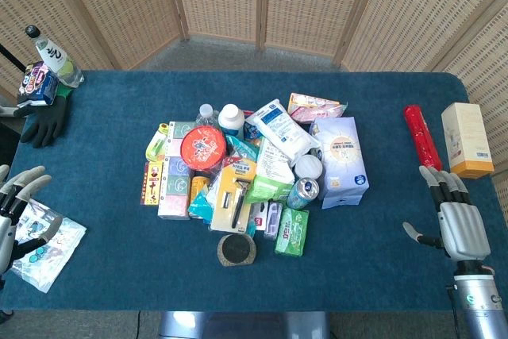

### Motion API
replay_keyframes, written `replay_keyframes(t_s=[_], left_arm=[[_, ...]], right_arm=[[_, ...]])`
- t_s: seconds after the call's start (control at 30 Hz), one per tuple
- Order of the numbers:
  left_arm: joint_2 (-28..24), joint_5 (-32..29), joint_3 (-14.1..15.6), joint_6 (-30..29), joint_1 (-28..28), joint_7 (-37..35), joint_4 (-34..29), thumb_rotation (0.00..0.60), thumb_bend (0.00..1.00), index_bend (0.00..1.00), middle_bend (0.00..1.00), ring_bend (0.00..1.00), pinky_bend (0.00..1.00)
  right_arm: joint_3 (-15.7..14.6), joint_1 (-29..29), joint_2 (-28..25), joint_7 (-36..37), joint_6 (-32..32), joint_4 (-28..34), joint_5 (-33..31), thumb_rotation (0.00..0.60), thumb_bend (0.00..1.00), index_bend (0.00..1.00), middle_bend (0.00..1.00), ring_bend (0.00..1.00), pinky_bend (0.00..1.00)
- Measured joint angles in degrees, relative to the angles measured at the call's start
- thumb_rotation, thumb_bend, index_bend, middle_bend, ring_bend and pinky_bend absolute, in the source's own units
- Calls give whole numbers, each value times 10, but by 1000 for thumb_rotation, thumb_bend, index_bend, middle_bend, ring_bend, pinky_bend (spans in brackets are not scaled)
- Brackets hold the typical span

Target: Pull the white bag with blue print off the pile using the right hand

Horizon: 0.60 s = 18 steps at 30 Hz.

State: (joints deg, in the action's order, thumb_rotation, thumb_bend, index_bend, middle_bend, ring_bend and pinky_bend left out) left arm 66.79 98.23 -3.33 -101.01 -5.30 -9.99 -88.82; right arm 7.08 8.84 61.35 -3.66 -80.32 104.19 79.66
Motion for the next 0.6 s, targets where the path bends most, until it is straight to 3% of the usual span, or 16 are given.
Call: replay_keyframes(t_s=[0.37, 0.6], left_arm=[[-5, 10, 4, -6, 4, -4, -1, 600, 320, 188, 186, 195, 0], [-15, 17, 3, -12, 4, -10, -10, 600, 322, 188, 186, 193, 0]], right_arm=[[0, 8, 1, 20, 13, -8, 4, 570, 218, 0, 37, 0, 0], [10, 37, -14, 25, 58, -2, -3, 567, 222, 0, 0, 0, 0]])
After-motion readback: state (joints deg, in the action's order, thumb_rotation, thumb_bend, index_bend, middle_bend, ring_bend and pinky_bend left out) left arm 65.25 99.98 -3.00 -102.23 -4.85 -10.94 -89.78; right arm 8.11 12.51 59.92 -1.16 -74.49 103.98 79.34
